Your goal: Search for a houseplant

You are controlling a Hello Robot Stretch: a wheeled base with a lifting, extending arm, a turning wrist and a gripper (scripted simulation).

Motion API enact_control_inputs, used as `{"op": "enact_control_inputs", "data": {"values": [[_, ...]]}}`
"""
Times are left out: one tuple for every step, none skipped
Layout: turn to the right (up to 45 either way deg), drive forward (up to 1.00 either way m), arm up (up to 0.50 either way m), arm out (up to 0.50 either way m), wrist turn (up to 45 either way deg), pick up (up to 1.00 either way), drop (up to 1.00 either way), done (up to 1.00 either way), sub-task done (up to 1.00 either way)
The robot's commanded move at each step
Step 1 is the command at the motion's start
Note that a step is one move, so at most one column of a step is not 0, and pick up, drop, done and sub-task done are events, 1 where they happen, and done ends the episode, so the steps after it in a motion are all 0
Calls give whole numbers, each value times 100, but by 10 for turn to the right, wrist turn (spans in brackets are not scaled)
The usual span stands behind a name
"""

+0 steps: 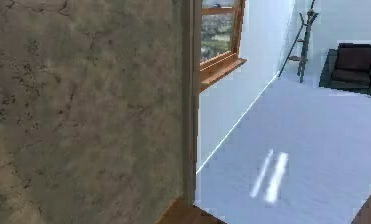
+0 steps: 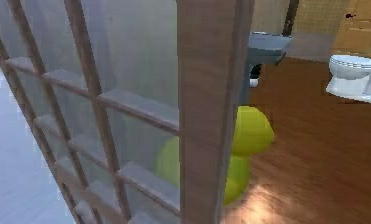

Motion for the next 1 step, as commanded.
{"op": "enact_control_inputs", "data": {"values": [[360,0,0,0,0,0,0,0,0]]}}
